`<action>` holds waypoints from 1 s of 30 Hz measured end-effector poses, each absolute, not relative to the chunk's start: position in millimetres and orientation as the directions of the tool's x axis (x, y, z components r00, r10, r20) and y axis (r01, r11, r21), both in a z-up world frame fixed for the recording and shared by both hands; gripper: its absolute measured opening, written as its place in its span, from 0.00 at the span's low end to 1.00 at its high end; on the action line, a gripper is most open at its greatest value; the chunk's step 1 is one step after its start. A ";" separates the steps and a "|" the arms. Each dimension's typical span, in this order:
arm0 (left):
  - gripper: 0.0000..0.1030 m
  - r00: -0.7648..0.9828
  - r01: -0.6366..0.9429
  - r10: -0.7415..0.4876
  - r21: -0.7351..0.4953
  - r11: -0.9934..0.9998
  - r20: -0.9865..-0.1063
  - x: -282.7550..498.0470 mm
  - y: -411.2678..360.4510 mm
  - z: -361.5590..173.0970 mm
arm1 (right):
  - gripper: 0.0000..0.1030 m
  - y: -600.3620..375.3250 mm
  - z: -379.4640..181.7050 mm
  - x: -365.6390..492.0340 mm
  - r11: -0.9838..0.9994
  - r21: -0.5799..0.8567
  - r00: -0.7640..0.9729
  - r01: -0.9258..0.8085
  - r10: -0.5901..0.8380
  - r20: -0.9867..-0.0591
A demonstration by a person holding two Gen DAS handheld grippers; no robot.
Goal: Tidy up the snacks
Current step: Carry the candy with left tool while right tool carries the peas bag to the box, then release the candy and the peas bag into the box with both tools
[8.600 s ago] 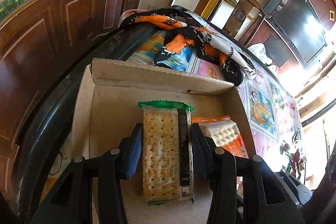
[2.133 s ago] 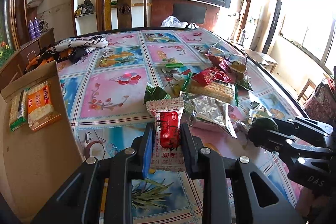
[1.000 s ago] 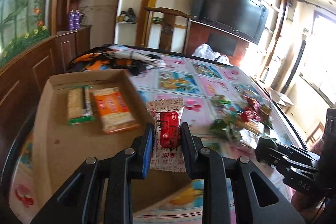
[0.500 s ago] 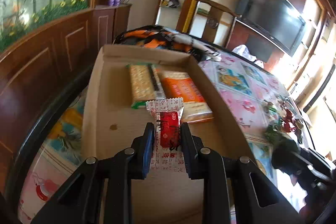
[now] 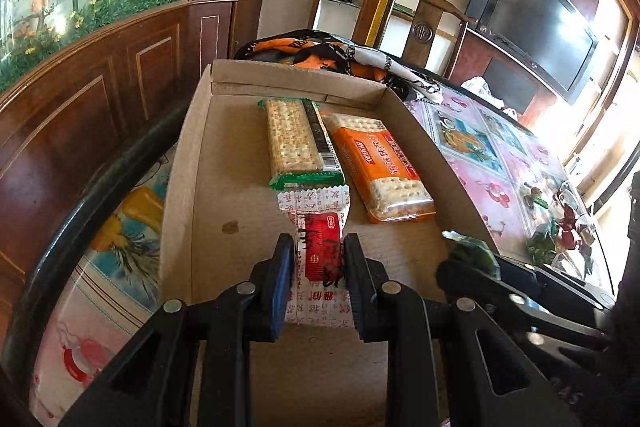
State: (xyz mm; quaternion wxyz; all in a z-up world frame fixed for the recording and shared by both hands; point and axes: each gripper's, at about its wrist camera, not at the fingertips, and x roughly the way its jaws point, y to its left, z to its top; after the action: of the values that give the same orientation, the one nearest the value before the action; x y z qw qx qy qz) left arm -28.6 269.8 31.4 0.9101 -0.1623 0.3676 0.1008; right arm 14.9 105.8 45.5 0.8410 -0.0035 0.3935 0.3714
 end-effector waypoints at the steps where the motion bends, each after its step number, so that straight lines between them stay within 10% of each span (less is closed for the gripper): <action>1: 0.24 0.706 -0.306 0.068 -0.218 0.927 -0.705 -28.3 269.7 30.5 | 0.35 107.7 43.8 15.8 0.724 0.283 0.413 -0.629 0.620 -0.668; 23: 0.30 0.695 -0.324 0.076 -0.216 0.921 -0.715 -26.0 273.0 25.1 | 0.36 115.1 34.7 16.5 0.725 0.235 0.412 -0.647 0.593 -0.692; 30: 0.41 0.737 -0.317 0.082 -0.237 0.918 -0.671 -32.6 274.7 33.6 | 0.57 102.3 48.6 11.9 0.690 0.284 0.390 -0.666 0.647 -0.656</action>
State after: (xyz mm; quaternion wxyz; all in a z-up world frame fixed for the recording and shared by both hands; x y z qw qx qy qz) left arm -32.6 274.7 33.6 0.9164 -0.1702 0.3457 0.1087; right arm 11.9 102.3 48.6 0.8336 -0.0124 0.3874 0.3937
